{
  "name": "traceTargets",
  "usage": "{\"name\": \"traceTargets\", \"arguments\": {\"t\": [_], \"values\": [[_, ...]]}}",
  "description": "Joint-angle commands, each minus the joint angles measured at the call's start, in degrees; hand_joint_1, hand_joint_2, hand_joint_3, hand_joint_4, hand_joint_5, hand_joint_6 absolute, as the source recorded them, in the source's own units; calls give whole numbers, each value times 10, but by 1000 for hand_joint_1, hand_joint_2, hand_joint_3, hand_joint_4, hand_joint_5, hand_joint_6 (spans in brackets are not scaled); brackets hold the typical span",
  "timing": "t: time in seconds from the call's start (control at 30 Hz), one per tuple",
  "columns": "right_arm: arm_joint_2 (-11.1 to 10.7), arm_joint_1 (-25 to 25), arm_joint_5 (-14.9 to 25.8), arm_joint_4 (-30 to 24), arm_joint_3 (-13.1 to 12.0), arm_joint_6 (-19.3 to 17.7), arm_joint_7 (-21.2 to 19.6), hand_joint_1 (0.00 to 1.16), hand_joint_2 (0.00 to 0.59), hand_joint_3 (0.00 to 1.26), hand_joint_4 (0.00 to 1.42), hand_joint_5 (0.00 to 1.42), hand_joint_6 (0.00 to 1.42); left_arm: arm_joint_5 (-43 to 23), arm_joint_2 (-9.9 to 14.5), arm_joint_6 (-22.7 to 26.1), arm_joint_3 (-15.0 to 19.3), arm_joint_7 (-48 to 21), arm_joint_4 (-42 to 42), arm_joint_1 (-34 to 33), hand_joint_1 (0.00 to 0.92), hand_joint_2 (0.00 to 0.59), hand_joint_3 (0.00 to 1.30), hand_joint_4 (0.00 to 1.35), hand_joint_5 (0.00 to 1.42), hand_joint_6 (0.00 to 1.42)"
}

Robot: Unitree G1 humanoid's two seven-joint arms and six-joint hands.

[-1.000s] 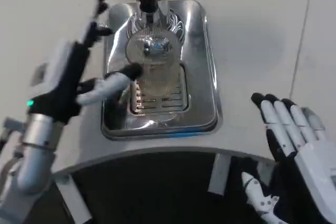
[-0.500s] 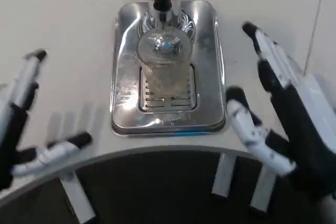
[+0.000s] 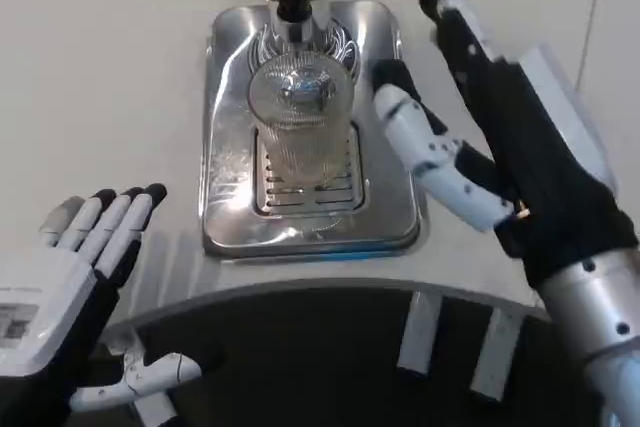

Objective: Grasp the cup under the faucet to collect the drink, then remove the cup.

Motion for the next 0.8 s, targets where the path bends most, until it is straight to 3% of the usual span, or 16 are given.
{"name": "traceTargets", "arguments": {"t": [0.03,0.37,0.6,0.8], "values": [[-6,-40,45,49,-5,-23,-16,375,582,0,0,0,0,2,-3,3,-11,-7,-1,12,0,93,0,0,0,0],[-22,-88,98,88,3,-34,-25,298,579,0,0,0,0,0,-4,5,-12,3,12,17,0,97,0,0,0,0],[-12,-129,120,96,15,-20,-34,250,574,0,0,0,0,0,-8,3,-12,16,18,12,0,98,0,0,0,0],[-2,-169,131,141,21,-21,-50,239,572,0,0,0,0,-12,-11,-14,-9,33,27,9,0,98,0,0,0,0]]}}
